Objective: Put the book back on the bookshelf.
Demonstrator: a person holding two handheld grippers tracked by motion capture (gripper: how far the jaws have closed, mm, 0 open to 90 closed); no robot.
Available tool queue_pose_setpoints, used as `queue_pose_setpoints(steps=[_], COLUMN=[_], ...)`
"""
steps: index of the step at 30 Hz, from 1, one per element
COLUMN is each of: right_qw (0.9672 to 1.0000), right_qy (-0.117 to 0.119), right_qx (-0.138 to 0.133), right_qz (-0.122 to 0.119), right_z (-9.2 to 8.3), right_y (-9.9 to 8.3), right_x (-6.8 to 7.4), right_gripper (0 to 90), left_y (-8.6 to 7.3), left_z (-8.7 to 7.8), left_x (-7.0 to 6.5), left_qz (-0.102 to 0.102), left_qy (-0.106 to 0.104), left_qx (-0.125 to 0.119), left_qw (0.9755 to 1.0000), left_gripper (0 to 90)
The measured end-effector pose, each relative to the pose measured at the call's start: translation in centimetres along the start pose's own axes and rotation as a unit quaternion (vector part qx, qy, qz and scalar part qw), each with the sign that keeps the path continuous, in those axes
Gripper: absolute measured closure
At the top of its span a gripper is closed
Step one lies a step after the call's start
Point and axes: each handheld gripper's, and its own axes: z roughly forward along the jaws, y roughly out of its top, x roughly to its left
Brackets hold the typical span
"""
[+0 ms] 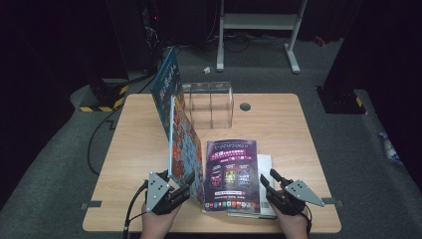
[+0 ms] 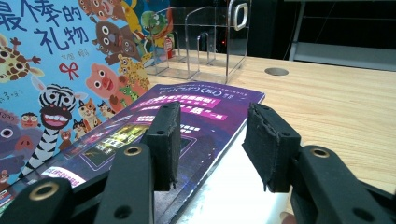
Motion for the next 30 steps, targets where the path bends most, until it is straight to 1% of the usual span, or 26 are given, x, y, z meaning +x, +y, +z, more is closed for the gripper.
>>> queue_pose_setpoints(steps=[4,7,9,12,15,18,19,26,28,30], right_qw=[1.0,1.0,1.0,1.0,1.0,0.9999,0.9999,0.9999,0.9999,0.9999], right_qy=[0.002,0.003,0.003,0.004,0.004,0.004,0.004,0.005,0.004,0.003], right_qx=[0.003,0.003,0.003,0.004,0.004,0.004,0.006,0.007,0.007,0.007], right_qz=[0.003,0.005,0.005,0.005,0.006,0.009,0.009,0.011,0.012,0.013], right_z=[0.0,0.1,0.1,0.1,0.2,0.2,0.2,0.3,0.2,0.2], right_y=[0.0,0.0,0.0,-0.1,-0.1,-0.1,-0.1,-0.2,-0.2,-0.2], right_x=[0.0,0.0,0.1,0.1,0.1,0.1,0.0,-0.1,-0.1,-0.1], right_gripper=[55.3,55.3,55.3,55.3,55.3,55.3,55.3,55.3,55.2,55.1], left_y=[0.0,0.0,0.1,0.2,0.2,0.4,0.4,0.9,1.1,1.3], left_z=[-0.1,-0.2,-0.2,-0.3,-0.4,-0.4,-0.4,-0.3,-0.2,-0.2], left_x=[0.3,0.3,0.4,0.4,0.4,0.7,0.8,1.3,1.4,1.7], left_qz=[0.008,0.015,0.018,0.032,0.041,0.038,0.042,0.048,0.046,0.038], left_qy=[0.005,0.01,0.01,0.018,0.027,0.031,0.034,0.027,0.028,0.023], left_qx=[0.002,0.009,0.004,0.008,0.006,0.005,0.006,0.012,0.014,0.013], left_qw=[1.0,0.9998,0.9998,0.9993,0.9988,0.9988,0.9985,0.9984,0.9985,0.9989], left_gripper=[45.4,47.7,50.7,52.0,54.0,57.3,58.5,63.7,65.2,66.4])
